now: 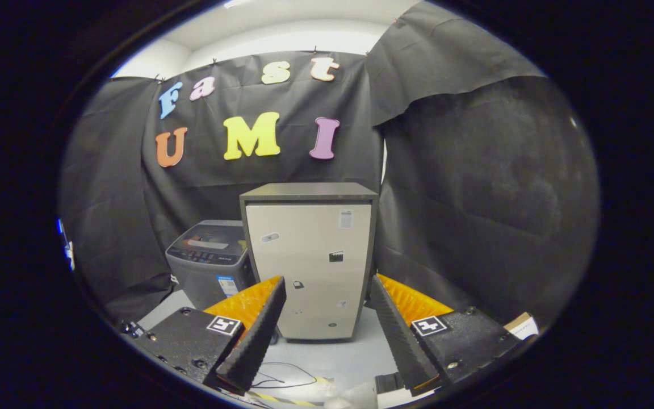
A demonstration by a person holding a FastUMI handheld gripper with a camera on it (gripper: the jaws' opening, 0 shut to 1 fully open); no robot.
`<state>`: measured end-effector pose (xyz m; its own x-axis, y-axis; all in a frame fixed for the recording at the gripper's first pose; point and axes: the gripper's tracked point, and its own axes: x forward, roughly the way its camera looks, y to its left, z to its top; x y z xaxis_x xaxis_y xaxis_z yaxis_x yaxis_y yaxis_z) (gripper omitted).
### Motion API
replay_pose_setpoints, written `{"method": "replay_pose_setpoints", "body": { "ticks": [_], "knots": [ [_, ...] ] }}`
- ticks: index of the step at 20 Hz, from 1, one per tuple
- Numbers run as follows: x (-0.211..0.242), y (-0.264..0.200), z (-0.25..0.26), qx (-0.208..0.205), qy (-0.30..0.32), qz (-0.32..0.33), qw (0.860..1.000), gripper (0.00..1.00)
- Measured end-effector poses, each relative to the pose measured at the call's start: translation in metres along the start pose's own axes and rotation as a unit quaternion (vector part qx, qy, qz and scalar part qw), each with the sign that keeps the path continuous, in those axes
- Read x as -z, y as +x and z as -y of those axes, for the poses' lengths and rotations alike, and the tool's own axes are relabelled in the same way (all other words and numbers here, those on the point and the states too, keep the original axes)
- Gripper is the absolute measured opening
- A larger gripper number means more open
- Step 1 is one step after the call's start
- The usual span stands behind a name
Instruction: Put the clothes into the washing machine and then close the washing machine lid.
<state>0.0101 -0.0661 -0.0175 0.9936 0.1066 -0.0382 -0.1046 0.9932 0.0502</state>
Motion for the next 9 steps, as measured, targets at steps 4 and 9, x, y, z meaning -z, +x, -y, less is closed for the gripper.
{"method": "replay_pose_setpoints", "body": {
  "ticks": [4,9],
  "knots": [
    [-0.012,-0.001,-0.008,-0.011,-0.004,0.005,1.0,0.94],
    [-0.021,-0.007,-0.02,-0.026,-0.018,0.013,0.999,0.95]
  ]
}}
